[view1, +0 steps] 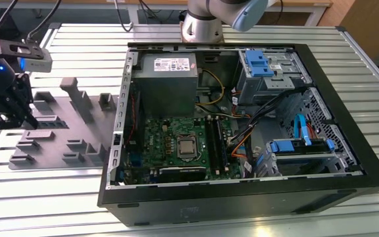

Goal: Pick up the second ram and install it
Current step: 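Pick up the second ram and move it above second insertion slot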

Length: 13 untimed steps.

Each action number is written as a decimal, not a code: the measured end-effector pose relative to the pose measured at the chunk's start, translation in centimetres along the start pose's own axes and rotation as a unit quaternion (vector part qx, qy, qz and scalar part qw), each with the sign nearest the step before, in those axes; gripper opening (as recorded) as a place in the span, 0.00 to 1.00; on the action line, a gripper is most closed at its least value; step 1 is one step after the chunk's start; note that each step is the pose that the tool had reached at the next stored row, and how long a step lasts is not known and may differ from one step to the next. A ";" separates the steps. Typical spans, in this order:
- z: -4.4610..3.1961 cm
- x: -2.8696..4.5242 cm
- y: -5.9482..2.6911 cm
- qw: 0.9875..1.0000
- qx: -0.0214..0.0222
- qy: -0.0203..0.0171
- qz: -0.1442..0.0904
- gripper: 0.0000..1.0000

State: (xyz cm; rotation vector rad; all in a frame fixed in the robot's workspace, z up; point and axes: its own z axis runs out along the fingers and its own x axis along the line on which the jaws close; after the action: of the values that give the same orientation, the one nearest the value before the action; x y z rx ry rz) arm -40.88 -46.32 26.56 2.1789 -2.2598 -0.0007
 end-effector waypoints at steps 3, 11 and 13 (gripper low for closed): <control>-0.42 0.00 0.00 1.000 0.000 0.000 0.000 0.14; -1.22 0.00 0.00 1.000 0.000 -0.001 0.000 0.14; -1.49 0.00 0.00 1.000 0.000 -0.001 0.000 0.14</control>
State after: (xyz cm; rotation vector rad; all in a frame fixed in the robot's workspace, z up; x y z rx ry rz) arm -40.88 -46.32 28.05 2.1800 -2.2608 -0.0031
